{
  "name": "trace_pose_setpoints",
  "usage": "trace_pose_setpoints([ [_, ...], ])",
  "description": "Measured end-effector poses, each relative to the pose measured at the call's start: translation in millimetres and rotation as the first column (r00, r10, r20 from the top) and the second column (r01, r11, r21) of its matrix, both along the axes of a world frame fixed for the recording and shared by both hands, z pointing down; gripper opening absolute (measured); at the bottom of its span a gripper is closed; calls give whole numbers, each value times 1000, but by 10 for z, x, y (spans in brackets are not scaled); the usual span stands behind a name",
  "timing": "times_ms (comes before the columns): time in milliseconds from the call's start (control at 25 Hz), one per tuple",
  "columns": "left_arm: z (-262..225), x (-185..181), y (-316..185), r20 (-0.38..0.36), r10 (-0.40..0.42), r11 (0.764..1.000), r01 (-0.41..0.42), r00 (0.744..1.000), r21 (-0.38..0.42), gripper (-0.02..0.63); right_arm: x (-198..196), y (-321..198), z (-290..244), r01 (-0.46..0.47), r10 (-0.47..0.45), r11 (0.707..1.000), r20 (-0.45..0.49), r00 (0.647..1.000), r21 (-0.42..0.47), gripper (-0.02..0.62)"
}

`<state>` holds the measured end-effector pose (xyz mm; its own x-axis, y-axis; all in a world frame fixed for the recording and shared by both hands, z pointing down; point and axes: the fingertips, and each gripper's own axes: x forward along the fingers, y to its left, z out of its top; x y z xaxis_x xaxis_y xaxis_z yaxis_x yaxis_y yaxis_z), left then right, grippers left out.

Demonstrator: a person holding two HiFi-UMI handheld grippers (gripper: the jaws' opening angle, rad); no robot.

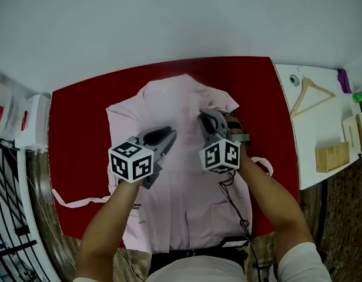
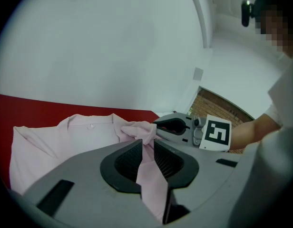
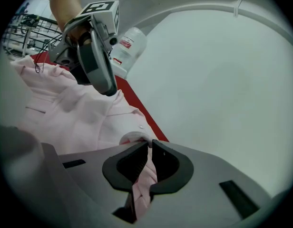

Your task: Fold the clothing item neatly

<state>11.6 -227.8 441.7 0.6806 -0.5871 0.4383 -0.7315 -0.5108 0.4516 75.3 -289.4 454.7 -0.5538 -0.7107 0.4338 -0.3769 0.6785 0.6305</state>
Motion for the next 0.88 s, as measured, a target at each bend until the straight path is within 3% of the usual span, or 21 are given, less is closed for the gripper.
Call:
trace_pose_setpoints([
  [200, 37, -110, -83, -27, -16, 999, 16, 1000, -28, 62, -156, 214, 49, 34, -34, 999, 23, 999, -20, 37],
  [640, 385, 37, -354, -147, -8, 969, -28, 989, -246, 130, -470, 740, 265, 168, -168, 986, -34, 985, -1, 37],
  [720, 449, 130, -385, -129, 30, 961, -65, 991, -270, 130, -526, 807, 287, 189, -189, 982, -43, 981, 7, 37],
  [880, 689, 250, -383, -8, 142, 929, -136, 990, -343, 130, -621, 897, 309, 216, -215, 976, -54, 975, 17, 37],
])
